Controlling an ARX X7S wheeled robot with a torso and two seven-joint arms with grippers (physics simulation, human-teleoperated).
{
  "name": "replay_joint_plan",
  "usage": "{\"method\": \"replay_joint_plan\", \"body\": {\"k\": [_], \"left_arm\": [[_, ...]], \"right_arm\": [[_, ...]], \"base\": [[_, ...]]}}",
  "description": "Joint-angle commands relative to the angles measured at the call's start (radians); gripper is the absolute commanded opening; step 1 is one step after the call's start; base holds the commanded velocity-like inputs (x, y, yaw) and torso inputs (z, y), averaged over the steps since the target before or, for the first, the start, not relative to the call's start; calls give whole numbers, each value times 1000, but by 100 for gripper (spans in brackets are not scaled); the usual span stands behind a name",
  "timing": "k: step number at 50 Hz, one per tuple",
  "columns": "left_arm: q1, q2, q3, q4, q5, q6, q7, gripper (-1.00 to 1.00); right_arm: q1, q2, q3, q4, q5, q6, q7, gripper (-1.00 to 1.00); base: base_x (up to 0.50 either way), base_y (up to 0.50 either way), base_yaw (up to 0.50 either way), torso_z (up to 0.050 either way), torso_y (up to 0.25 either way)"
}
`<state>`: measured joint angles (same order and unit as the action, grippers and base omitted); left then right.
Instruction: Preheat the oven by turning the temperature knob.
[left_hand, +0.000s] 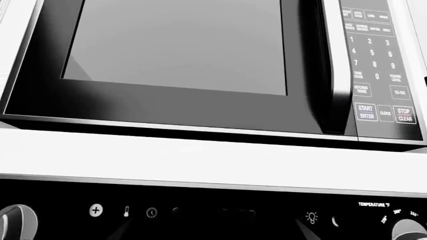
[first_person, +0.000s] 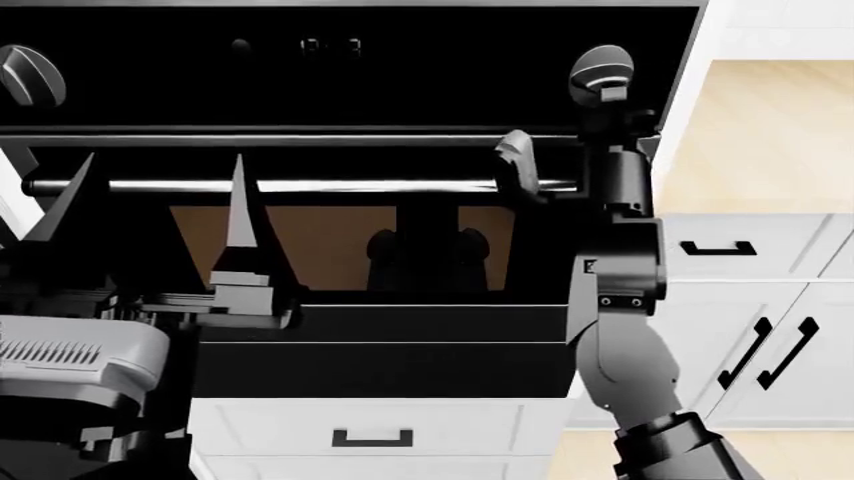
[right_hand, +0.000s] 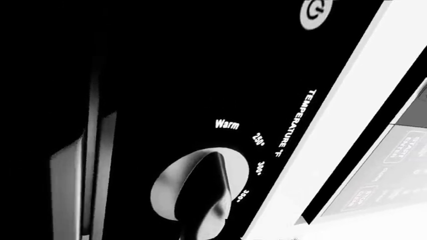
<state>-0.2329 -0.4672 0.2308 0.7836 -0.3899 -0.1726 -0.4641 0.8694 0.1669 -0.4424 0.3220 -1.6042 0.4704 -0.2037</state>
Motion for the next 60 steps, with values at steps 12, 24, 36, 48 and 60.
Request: {"method": "replay_joint_plan", "body": {"k": [12, 24, 36, 48, 60], "left_arm": [[0, -5, 1, -3, -3, 3, -4, 100], [-3, -7, 3, -5, -3, 4, -7, 100], [-5, -8, 5, -9, -3, 6, -8, 100], [-5, -10, 6, -10, -5, 6, -11, 100], [-7, -13, 6, -8, -8, 6, -14, 100]], "right_arm": [[102, -6, 42, -33, 230, 13, -29, -100], [99, -6, 47, -41, 250, 15, -26, -100], [101, -6, 48, -48, 262, 17, -24, -100], [105, -12, 52, -57, 281, 23, -28, -100], [121, -16, 52, -51, 291, 29, -25, -100]], "base": [[20, -1, 7, 4, 0], [21, -2, 7, 4, 0], [22, -2, 7, 4, 0], [22, -2, 7, 4, 0], [24, -2, 7, 4, 0]]}}
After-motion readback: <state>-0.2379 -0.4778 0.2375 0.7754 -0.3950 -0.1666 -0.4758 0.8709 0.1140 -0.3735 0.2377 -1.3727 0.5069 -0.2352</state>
